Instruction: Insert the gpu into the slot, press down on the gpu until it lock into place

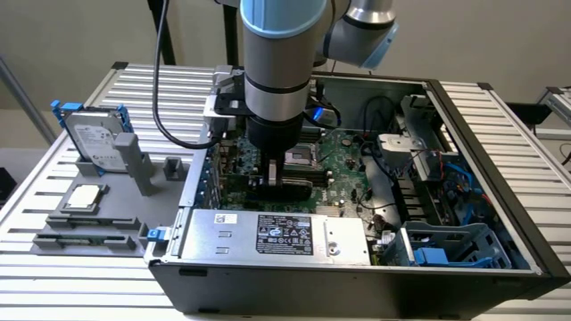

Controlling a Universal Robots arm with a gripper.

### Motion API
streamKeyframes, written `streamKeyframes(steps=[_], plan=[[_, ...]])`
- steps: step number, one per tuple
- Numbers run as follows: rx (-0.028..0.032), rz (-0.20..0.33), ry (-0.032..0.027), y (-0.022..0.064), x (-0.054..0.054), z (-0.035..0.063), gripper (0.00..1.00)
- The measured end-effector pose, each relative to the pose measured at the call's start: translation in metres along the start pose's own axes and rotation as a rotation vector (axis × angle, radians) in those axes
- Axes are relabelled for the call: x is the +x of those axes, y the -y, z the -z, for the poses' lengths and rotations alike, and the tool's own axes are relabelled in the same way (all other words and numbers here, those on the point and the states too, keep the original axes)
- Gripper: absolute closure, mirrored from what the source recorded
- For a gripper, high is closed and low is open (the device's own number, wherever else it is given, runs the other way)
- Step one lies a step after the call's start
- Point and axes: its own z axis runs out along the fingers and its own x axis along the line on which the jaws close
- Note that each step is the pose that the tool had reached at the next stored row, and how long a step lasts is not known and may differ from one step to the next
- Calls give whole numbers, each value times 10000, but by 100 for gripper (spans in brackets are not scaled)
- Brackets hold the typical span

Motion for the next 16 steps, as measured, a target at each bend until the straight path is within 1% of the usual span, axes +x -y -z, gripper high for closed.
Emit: streamKeyframes(steps=[10, 11, 12, 13, 14, 15, 16], plan=[[30, 16, 10, -1, 1, -23, 74], [31, 18, 18, 0, 1, -23, 74], [44, 21, 41, 2, -1, -30, 73], [37, 19, 34, 1, -1, -19, 73], [33, 18, 27, 0, -1, 5, 67], [30, 18, 23, 0, -4, 46, 67], [31, 17, 24, 0, -7, 90, 60]])
